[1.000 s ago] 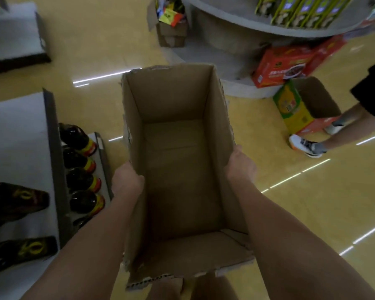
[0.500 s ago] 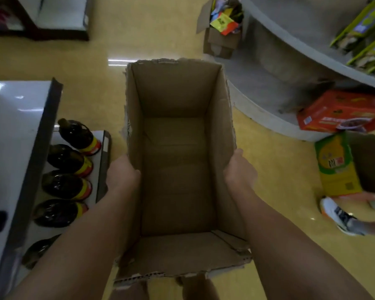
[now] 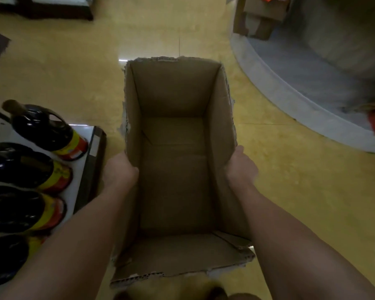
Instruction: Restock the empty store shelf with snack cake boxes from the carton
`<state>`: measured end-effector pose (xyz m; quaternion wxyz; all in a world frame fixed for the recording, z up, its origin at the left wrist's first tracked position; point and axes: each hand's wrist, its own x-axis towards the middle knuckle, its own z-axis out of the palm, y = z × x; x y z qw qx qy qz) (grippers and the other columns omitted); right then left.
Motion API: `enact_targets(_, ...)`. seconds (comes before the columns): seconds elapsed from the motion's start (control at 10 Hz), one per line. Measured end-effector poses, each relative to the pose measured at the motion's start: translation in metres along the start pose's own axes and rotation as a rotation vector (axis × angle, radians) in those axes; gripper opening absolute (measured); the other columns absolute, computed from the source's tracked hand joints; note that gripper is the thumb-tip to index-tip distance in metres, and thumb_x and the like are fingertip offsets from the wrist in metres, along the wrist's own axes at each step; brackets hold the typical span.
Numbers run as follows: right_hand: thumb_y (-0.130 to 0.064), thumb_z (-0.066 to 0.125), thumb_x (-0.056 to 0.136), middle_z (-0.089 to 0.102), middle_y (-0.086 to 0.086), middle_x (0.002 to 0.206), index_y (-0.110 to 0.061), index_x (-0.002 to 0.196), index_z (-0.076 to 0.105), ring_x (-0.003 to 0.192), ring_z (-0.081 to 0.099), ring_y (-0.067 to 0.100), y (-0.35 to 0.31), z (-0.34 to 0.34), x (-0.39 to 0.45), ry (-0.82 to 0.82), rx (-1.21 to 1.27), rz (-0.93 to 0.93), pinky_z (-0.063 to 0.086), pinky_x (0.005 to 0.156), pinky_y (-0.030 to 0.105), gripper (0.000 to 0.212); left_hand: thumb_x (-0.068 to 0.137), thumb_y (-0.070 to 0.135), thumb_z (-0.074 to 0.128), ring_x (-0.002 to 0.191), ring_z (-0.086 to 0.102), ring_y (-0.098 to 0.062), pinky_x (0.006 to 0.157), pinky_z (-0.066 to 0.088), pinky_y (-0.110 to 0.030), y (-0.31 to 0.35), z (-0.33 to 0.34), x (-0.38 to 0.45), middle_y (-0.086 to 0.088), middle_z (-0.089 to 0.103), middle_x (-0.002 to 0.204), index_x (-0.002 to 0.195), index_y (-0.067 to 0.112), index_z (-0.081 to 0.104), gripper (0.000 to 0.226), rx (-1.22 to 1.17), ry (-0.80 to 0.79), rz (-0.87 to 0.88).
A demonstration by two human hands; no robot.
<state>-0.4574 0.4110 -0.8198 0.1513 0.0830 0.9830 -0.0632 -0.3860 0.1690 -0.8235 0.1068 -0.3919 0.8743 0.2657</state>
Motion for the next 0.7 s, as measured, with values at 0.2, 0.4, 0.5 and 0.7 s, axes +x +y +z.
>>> enact_targets(0.2,-0.006,0.051,0.094,0.057,0.006,0.084,-0.007,0.127,0.039,0.07,0.051,0.023,-0.016,0.074,0.056,0.053,-0.003,0.0,0.035,0.057,0.031,0.035,0.09,0.006,0.057,0.084,0.055,-0.023,0.067,0.045,-0.03,-0.013,0.058,0.065,-0.016,0.057,0.107,0.116,0.004,0.052,0.026,-0.004,-0.027,0.008)
enact_targets(0.4,-0.011,0.056,0.092,0.059,0.006,0.086,-0.009,0.122,0.04,0.086,0.064,0.028,-0.024,0.087,0.073,0.087,0.006,-0.008,0.037,0.06,0.031,0.035,0.091,0.009,0.056,0.093,0.058,-0.028,0.072,0.048,-0.034,-0.008,0.071,0.092,-0.017,0.057,0.11,0.119,0.006,0.052,0.028,0.021,-0.001,0.016)
enact_targets(0.5,-0.012,0.056,0.092,0.065,0.008,0.098,-0.009,0.122,0.04,0.089,0.065,0.027,-0.025,0.09,0.07,0.086,0.014,-0.022,0.038,0.06,0.031,0.034,0.09,0.01,0.058,0.092,0.06,-0.028,0.079,0.053,-0.038,-0.01,0.072,0.09,-0.016,0.058,0.106,0.116,0.005,0.053,0.026,0.047,0.005,-0.003)
enact_targets(0.7,-0.011,0.049,0.095,0.062,0.011,0.112,-0.008,0.132,0.035,0.102,0.062,0.03,-0.013,0.092,0.077,0.058,0.071,-0.009,0.045,0.07,0.036,0.04,0.089,0.004,0.058,0.101,0.059,-0.029,0.081,0.052,-0.039,-0.021,0.063,0.088,-0.014,0.056,0.114,0.129,0.007,0.044,0.043,-0.146,-0.011,0.055)
